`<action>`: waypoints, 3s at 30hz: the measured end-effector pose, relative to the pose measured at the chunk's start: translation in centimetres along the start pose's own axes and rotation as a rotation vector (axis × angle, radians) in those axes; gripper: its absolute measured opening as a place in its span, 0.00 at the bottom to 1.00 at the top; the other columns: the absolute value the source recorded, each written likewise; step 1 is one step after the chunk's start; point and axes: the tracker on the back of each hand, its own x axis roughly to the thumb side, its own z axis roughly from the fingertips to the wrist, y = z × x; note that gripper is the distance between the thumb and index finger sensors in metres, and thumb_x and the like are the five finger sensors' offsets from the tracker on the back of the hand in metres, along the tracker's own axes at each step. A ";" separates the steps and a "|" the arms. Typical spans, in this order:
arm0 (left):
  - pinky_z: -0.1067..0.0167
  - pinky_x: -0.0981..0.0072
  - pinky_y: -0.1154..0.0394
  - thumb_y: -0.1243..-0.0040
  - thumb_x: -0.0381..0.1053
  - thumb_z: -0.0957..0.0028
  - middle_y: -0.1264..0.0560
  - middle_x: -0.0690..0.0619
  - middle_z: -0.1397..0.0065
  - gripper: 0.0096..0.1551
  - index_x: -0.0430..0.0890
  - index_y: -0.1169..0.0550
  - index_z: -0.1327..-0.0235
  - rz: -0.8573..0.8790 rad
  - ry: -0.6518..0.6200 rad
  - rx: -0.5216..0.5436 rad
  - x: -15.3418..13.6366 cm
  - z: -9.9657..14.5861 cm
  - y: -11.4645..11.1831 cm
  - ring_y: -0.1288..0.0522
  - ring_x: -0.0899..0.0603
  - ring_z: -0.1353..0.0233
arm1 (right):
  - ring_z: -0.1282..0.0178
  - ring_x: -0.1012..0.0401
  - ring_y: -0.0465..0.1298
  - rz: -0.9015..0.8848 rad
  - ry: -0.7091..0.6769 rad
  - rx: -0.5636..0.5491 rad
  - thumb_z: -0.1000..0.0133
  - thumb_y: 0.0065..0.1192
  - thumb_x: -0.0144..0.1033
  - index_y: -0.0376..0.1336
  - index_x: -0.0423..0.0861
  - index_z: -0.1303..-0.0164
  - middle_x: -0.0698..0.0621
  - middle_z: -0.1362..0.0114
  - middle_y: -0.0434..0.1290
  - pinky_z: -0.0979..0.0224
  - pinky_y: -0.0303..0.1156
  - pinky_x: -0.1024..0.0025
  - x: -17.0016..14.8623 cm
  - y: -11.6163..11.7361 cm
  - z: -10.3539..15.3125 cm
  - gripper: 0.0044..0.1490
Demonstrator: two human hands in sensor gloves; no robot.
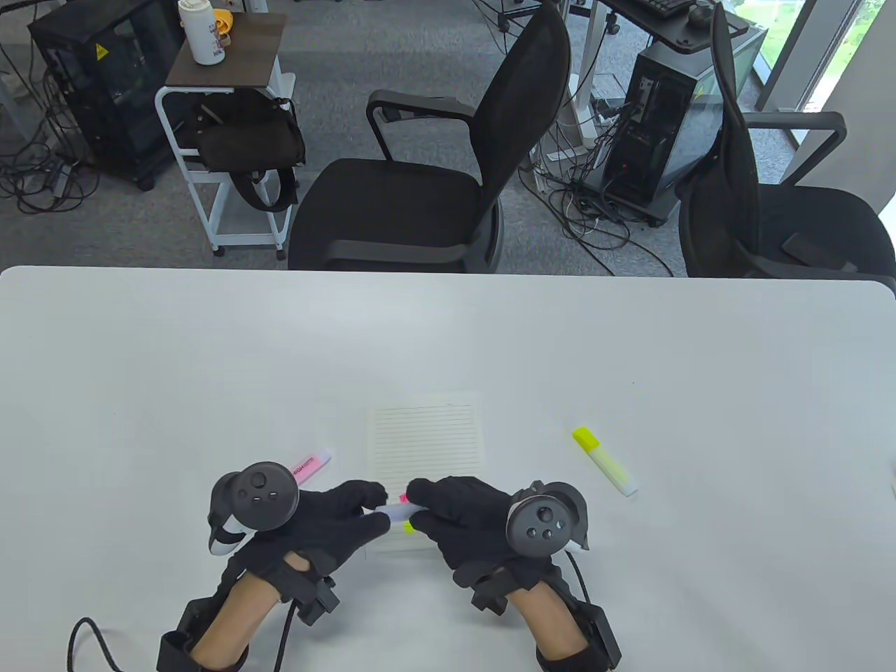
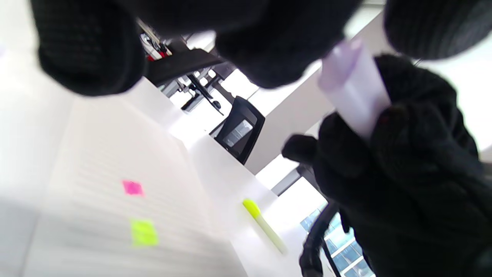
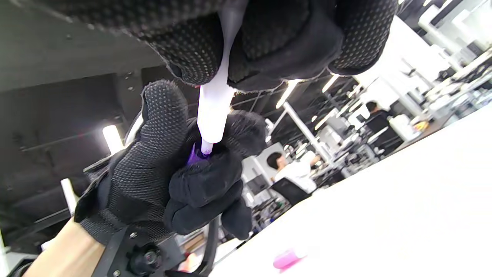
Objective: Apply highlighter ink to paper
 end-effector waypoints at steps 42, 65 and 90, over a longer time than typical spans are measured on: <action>0.29 0.33 0.49 0.52 0.55 0.48 0.57 0.42 0.20 0.40 0.59 0.50 0.22 -0.516 0.815 -0.139 -12.3 -0.3 3.4 0.45 0.35 0.28 | 0.59 0.50 0.79 0.084 0.326 0.032 0.35 0.65 0.38 0.64 0.46 0.27 0.41 0.44 0.78 0.31 0.71 0.42 -3.6 -1.5 1.0 0.26; 0.28 0.32 0.52 0.52 0.61 0.47 0.61 0.43 0.20 0.43 0.56 0.52 0.21 -0.633 0.505 0.029 -4.7 -0.1 2.1 0.52 0.34 0.22 | 0.61 0.50 0.79 0.102 0.422 0.044 0.35 0.65 0.39 0.65 0.46 0.28 0.41 0.46 0.79 0.33 0.72 0.43 -4.3 -2.7 1.3 0.26; 0.30 0.27 0.63 0.48 0.64 0.49 0.47 0.54 0.15 0.38 0.63 0.40 0.23 -0.710 0.203 -0.453 -0.7 -1.1 -8.9 0.55 0.34 0.16 | 0.63 0.52 0.79 0.194 0.517 0.225 0.35 0.66 0.40 0.66 0.46 0.29 0.42 0.46 0.80 0.34 0.72 0.44 -5.3 -1.2 1.2 0.25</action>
